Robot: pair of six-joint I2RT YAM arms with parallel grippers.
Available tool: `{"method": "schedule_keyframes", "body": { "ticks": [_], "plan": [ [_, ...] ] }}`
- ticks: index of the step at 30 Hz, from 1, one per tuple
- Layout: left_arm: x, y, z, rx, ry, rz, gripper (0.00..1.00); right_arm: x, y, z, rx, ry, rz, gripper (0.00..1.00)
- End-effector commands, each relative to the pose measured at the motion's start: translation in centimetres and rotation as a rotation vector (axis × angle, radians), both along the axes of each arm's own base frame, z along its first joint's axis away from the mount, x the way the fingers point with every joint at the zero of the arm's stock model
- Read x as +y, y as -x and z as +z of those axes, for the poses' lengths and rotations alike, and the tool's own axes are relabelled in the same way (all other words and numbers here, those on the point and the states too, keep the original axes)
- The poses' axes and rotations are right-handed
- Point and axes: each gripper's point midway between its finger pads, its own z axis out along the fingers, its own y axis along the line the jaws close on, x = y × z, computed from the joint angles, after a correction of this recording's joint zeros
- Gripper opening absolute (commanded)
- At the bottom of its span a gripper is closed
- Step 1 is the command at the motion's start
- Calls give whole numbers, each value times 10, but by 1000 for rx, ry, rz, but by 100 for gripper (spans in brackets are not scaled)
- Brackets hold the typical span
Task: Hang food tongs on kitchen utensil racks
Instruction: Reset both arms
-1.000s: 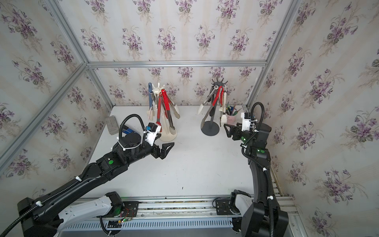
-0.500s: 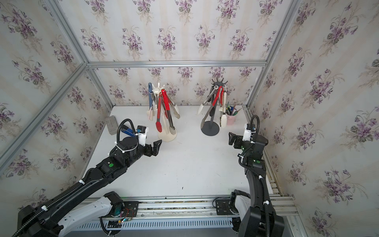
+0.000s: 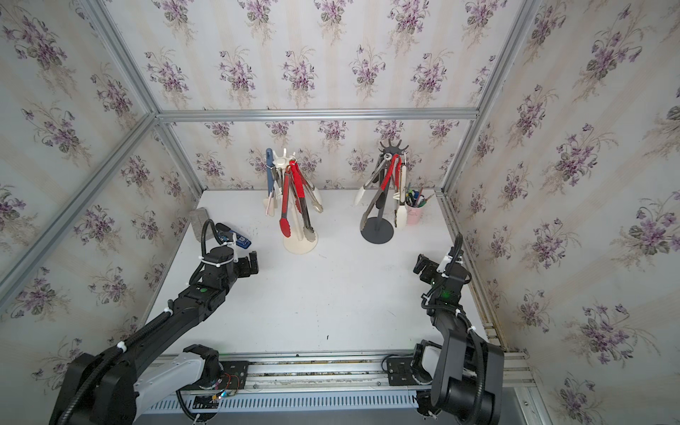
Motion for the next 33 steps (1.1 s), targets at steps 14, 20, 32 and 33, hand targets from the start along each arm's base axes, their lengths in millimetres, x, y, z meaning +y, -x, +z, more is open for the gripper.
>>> {"method": "schedule_keyframes", "body": {
  "ticks": [14,20,32,33],
  "plan": [
    [-6,-63,34,-253,-86,-114,99,42,-45,54,-266,206,81,99],
    [-10,-48,26,-226,-153,-188,99,53,-49,51,-283,232,98,99],
    [-2,-48,-18,-185,-132,-155,99,67,-56,38,-264,305,118,100],
    [-6,-52,-33,-160,-139,-177,99,67,-56,37,-257,303,118,100]
  ]
}}
